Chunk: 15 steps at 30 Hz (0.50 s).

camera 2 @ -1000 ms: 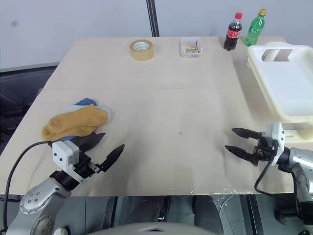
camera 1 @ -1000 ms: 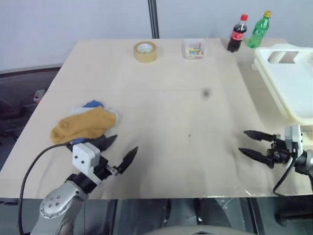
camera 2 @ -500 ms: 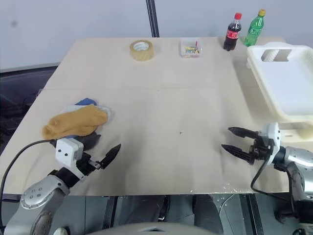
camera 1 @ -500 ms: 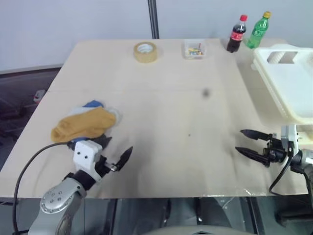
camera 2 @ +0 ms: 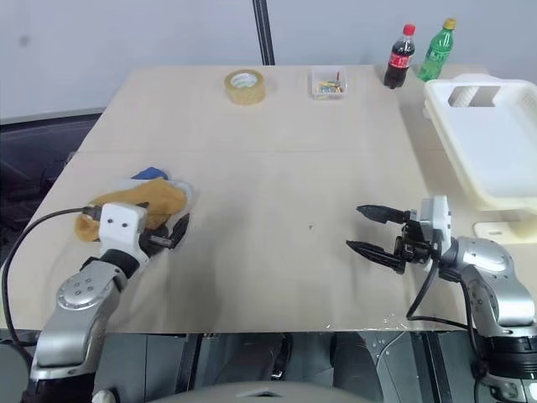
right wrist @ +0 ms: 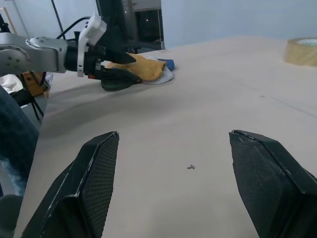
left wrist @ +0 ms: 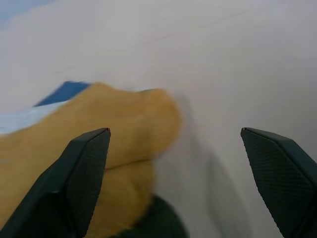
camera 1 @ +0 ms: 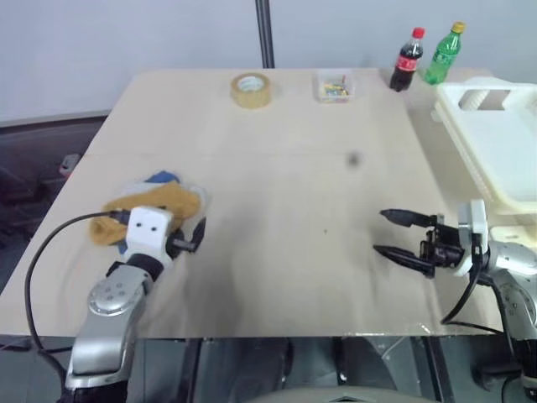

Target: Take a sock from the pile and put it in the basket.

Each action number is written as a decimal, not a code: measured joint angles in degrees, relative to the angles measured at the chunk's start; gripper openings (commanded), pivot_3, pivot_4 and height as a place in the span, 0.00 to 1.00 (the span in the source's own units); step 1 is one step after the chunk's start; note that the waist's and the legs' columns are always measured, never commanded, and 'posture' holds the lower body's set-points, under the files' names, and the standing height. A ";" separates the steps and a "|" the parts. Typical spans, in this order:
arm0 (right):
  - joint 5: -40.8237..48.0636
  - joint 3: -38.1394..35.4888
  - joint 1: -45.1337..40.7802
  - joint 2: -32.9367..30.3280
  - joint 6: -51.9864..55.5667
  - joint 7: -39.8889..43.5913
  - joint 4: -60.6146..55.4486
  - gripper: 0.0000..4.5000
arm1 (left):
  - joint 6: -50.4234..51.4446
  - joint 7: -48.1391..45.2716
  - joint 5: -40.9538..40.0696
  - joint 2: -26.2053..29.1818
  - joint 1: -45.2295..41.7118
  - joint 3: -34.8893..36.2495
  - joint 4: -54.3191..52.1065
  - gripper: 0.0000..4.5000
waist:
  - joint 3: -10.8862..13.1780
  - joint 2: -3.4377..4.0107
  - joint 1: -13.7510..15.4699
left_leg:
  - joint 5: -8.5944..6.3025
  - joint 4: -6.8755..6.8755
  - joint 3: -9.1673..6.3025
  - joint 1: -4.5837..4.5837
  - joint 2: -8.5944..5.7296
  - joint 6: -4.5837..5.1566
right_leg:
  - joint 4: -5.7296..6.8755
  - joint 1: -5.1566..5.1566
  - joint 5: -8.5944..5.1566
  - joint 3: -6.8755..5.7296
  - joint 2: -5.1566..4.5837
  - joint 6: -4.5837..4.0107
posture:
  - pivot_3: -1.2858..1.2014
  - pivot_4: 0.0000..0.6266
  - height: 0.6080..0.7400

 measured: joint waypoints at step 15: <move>-1.20 0.43 2.11 0.65 -0.67 -1.41 0.00 0.82 | -0.40 3.28 9.61 0.70 -4.61 -3.54 8.63 0.38 | -0.03 -0.01 -0.18 | 0.00 0.00 0.03 0.03 0.01 0.01 | 0.08 -0.04 0.00 0.05 0.01 0.00 | 0.52 0.24 0.99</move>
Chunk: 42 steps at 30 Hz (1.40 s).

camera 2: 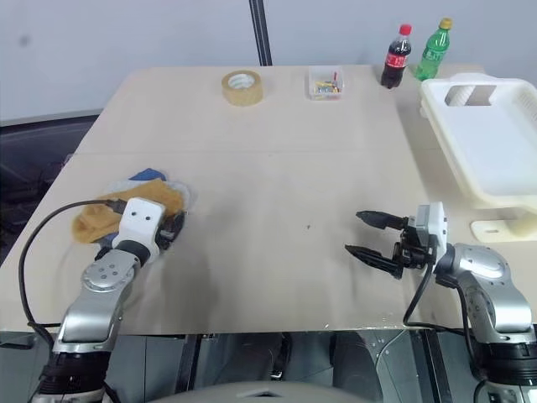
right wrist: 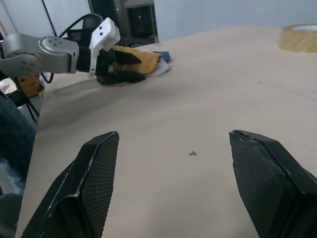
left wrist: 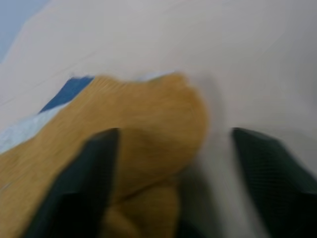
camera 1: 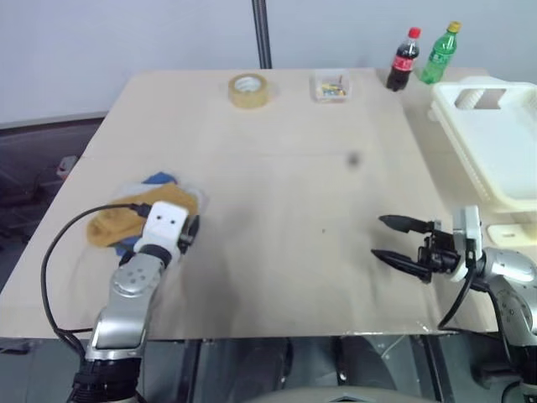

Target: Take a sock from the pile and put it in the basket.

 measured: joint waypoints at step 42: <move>-2.25 0.60 -2.70 2.20 -2.19 -1.83 2.54 0.82 | 14.98 -10.09 -7.68 -17.98 -21.59 -19.69 2.02 0.02 | -0.04 -0.06 -0.01 | 0.03 0.19 0.01 -0.03 -0.05 0.00 | 0.13 0.01 0.01 0.01 0.02 0.01 | 0.52 0.24 0.99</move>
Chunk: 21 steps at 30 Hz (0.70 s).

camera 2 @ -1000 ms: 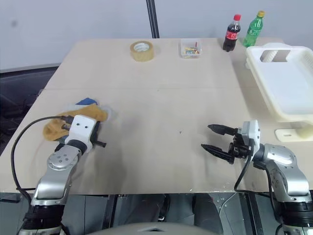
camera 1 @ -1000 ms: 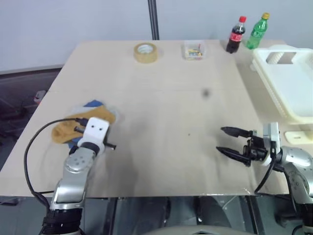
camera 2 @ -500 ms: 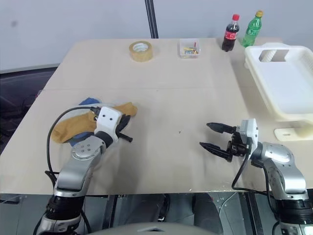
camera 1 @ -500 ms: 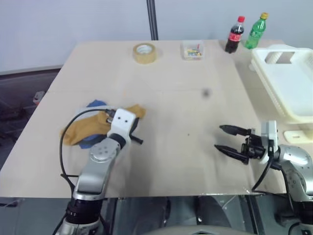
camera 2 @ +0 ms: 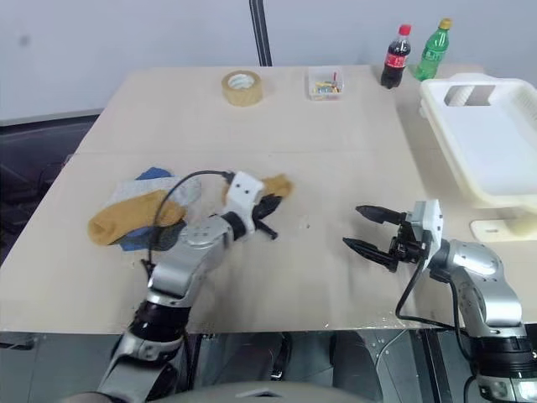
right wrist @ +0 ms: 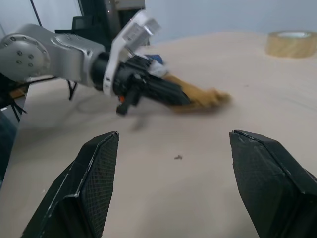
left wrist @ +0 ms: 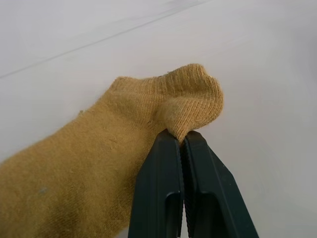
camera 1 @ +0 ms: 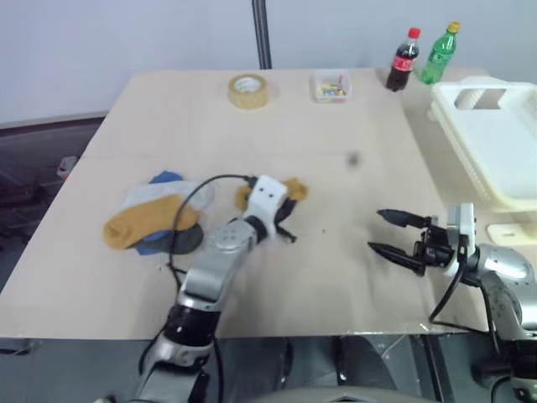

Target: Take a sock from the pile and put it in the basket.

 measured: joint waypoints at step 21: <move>-2.96 -0.02 -1.59 1.18 0.21 -9.12 0.34 0.82 | 11.74 2.64 -14.58 -13.49 -3.84 6.33 0.85 0.66 | 0.00 -0.01 -0.03 | 0.01 0.24 0.03 -0.02 0.01 -0.01 | 0.13 0.00 0.00 0.04 0.05 0.00 | 0.52 0.24 0.99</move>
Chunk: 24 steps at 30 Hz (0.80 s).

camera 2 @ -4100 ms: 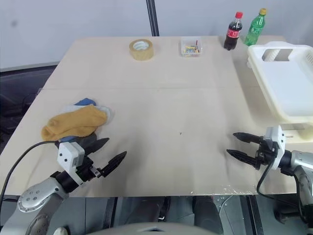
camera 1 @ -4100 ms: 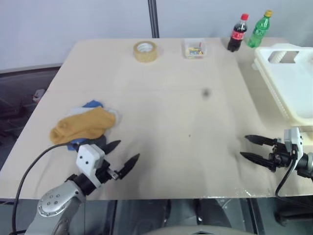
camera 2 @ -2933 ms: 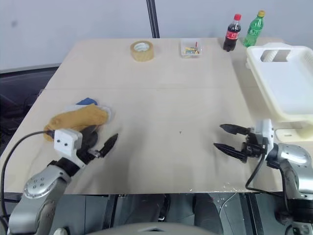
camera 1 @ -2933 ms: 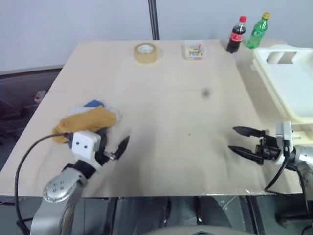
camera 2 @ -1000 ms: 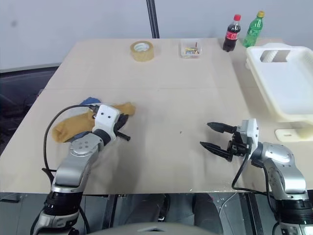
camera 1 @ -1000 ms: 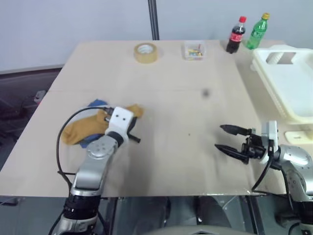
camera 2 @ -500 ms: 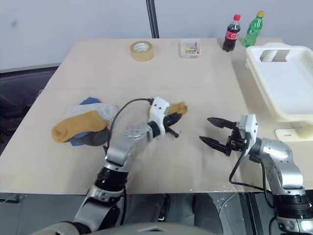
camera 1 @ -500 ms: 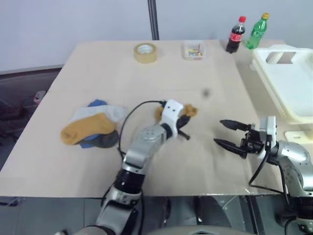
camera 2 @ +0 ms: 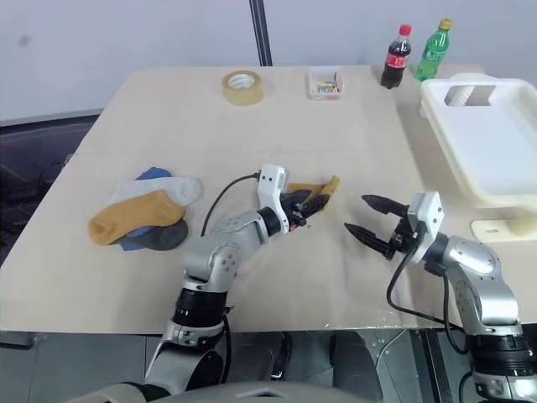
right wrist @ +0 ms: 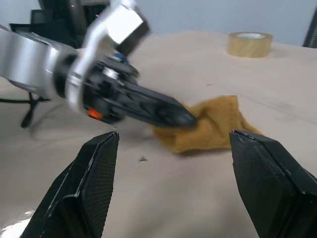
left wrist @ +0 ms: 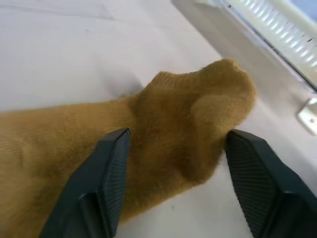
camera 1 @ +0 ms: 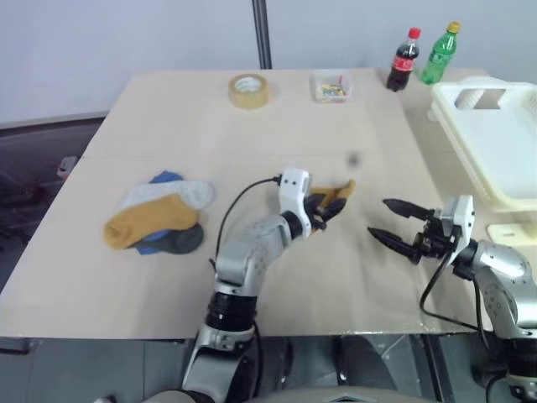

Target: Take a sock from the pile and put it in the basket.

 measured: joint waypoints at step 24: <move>-13.42 8.99 -12.22 3.57 12.96 -13.79 12.60 0.54 | -12.31 -3.38 4.77 16.21 -3.05 2.99 14.73 0.69 | -0.01 0.01 0.03 | 0.00 0.27 0.06 -0.12 0.00 -0.01 | 0.22 -0.15 0.00 0.09 0.05 -0.01 | 0.52 0.24 0.99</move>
